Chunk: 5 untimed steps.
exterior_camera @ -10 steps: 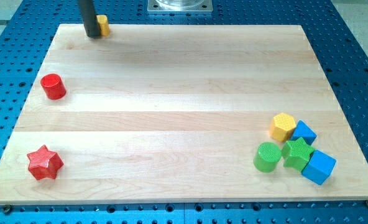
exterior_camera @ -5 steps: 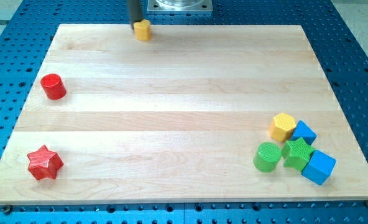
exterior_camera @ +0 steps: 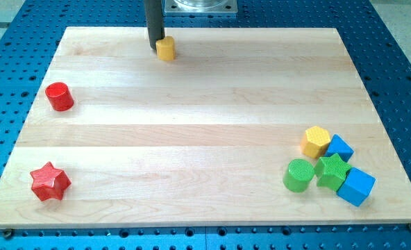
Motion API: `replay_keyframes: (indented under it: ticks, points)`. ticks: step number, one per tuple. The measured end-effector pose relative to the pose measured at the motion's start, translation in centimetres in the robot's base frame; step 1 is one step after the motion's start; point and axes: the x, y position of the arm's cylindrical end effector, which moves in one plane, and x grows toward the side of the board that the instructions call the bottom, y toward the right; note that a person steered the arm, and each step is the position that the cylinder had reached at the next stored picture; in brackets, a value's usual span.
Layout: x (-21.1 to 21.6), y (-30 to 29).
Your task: Move the heart above the green circle
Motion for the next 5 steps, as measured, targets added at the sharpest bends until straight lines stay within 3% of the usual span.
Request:
replay_keyframes:
  ticks: [1,3,4,5]
  points:
    - [3.2,2.7]
    - [3.3,13.4]
    - [6.2,13.6]
    - [1.8,13.4]
